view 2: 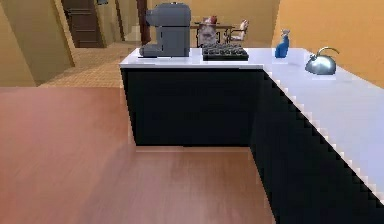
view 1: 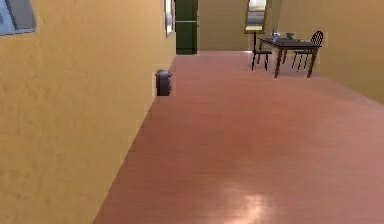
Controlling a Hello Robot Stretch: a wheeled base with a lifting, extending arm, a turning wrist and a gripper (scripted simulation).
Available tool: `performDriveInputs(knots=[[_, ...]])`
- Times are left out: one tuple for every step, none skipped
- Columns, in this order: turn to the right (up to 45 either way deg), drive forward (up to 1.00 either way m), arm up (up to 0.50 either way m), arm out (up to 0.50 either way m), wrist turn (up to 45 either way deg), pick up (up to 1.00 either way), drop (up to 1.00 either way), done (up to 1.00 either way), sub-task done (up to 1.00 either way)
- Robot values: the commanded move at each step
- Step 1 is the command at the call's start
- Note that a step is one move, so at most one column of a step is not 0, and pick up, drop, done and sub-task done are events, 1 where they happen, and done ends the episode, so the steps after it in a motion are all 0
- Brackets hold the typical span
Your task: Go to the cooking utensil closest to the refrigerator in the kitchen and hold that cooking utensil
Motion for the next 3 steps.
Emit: performDriveInputs(knots=[[0.0, 1.00, 0.00, 0.00, 0.0, 0.00, 0.00, 0.00, 0.00], [0.0, 1.00, 0.00, 0.00, 0.0, 0.00, 0.00, 0.00, 0.00], [0.0, 1.00, 0.00, 0.00, 0.0, 0.00, 0.00, 0.00, 0.00]])
